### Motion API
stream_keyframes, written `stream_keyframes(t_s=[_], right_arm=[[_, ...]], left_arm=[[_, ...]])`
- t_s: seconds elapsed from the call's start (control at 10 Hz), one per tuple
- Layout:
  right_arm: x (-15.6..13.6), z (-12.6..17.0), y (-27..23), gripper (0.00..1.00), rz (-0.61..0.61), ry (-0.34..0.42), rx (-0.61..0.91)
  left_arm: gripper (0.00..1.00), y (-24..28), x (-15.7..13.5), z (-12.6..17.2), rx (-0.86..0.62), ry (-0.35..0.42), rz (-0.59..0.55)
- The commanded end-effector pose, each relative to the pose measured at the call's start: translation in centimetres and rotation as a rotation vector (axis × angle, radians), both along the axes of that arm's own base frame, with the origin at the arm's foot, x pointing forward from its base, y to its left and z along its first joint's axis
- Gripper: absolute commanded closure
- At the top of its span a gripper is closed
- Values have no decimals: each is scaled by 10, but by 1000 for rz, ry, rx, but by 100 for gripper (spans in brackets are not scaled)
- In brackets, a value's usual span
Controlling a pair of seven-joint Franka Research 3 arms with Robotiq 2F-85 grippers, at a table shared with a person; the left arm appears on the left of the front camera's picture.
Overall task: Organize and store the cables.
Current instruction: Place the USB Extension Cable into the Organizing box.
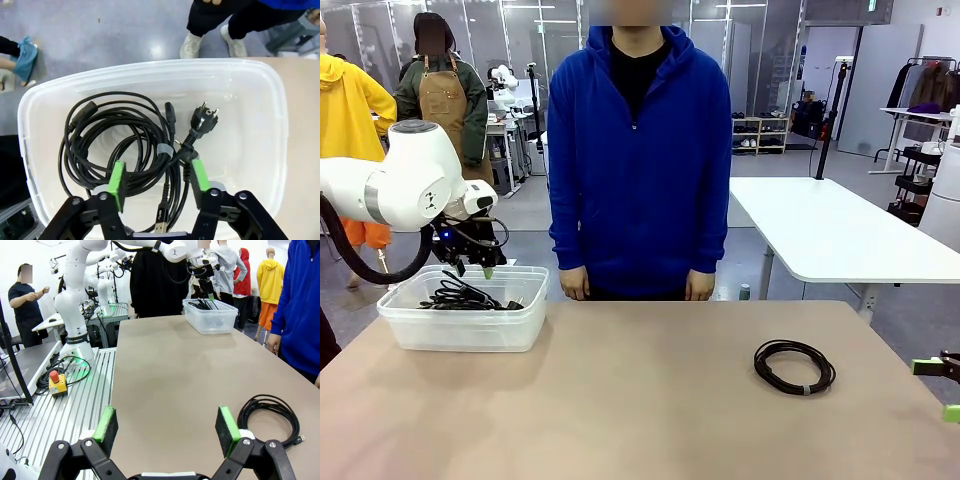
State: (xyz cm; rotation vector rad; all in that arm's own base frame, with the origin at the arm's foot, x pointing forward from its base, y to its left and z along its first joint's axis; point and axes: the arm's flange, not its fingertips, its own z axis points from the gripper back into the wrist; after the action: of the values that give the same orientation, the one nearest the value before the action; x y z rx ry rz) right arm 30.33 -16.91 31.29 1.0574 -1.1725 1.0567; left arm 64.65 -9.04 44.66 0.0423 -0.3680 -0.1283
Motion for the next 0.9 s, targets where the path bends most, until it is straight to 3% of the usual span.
stream_keyframes(t_s=[0.0,0.8], right_arm=[[2,4,1,0,-11,20,11],[2,4,1,0,-11,20,11]], left_arm=[[2,-4,-9,12,-23,-11,39],[0,-3,-5,17,-18,-25,33]])
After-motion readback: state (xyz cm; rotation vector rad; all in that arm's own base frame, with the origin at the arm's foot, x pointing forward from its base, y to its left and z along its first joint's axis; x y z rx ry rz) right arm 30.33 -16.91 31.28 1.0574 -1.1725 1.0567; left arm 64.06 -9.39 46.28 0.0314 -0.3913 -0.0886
